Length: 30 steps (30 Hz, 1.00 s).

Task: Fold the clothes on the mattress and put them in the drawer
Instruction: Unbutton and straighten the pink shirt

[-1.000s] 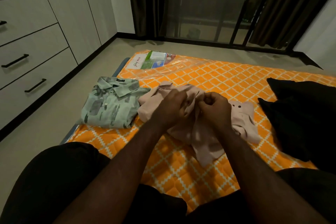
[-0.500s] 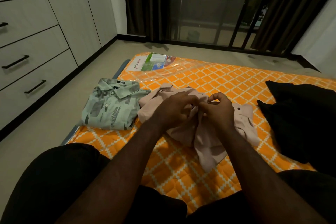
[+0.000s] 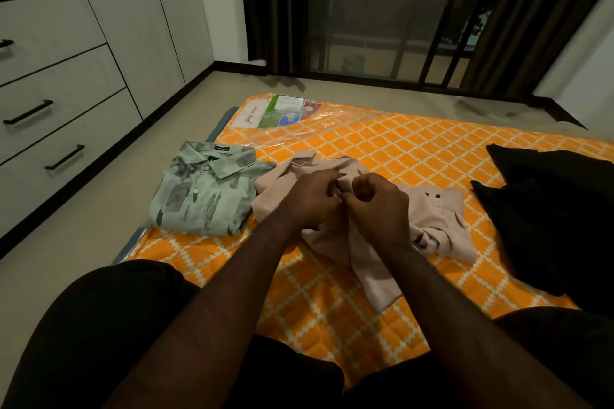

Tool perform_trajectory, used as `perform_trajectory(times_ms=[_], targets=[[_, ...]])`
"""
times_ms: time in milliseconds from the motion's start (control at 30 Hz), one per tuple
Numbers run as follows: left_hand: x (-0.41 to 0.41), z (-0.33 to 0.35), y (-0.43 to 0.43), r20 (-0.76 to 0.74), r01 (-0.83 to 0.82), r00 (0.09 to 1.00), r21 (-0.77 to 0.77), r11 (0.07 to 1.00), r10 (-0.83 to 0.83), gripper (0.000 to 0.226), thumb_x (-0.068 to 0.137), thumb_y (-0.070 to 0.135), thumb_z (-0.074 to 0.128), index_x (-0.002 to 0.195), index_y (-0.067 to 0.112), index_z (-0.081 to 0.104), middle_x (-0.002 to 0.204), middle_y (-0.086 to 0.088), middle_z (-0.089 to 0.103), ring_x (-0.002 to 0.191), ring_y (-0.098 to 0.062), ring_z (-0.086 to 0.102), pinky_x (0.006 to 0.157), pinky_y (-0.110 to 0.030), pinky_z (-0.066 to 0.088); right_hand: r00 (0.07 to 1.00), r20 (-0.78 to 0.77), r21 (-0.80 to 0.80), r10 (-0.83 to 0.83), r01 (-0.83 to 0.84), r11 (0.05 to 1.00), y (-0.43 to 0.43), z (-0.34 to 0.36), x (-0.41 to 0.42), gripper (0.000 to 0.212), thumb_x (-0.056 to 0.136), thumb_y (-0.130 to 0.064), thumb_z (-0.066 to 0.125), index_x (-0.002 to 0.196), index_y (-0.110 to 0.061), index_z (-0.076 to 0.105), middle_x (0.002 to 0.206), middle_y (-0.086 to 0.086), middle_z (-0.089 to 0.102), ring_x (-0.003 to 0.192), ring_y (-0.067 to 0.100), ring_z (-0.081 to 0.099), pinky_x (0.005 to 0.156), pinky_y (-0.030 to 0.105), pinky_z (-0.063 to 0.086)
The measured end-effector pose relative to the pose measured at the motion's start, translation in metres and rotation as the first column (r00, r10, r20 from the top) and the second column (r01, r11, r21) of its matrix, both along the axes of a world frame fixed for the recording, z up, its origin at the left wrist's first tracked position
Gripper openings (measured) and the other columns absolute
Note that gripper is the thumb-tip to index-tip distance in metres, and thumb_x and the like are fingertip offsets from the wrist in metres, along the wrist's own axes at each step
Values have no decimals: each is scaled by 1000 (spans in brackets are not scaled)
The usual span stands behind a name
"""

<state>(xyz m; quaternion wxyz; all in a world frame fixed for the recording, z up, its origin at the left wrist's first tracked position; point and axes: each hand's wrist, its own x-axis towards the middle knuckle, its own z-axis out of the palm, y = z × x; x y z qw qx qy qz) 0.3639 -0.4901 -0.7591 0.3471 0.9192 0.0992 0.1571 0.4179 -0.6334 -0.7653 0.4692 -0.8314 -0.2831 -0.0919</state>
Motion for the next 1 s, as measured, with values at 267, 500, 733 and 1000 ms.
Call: perform_trajectory(times_ms=[267, 500, 733, 1000], targets=[[1, -4, 1, 33, -80, 996, -197, 977, 89, 36, 84, 14, 78, 118, 20, 67, 87, 2, 70, 81, -18, 70, 72, -47, 60, 995, -82, 46, -48, 52, 998, -2, -7, 6, 14, 84, -28, 81, 93, -17, 78, 86, -5, 76, 80, 4, 68, 67, 5, 42], [-1, -5, -2, 92, -10, 995, -160, 987, 25, 39, 83, 13, 78, 116, 23, 61, 82, -1, 71, 68, -18, 68, 61, -46, 58, 980, -190, 84, -56, 73, 994, 0, -12, 11, 25, 86, -45, 78, 82, -20, 72, 72, -7, 72, 69, 6, 68, 60, 25, 49], [-2, -10, 4, 114, 8, 993, -195, 981, 14, 44, 79, 10, 79, 113, 28, 58, 72, -1, 67, 64, -23, 66, 57, -50, 55, 943, -324, 153, 78, -30, 988, -3, -16, 17, 9, 82, -22, 78, 90, -22, 80, 79, -7, 77, 76, 13, 74, 70, 44, 61], [-4, -9, 3, 101, -11, 995, -164, 986, 28, 46, 80, 8, 79, 117, 25, 57, 62, -1, 64, 58, -23, 62, 53, -48, 53, 945, -292, 127, 145, -112, 986, -7, -13, 18, 12, 83, -17, 80, 92, -24, 78, 83, -7, 77, 79, 7, 74, 69, 35, 61]])
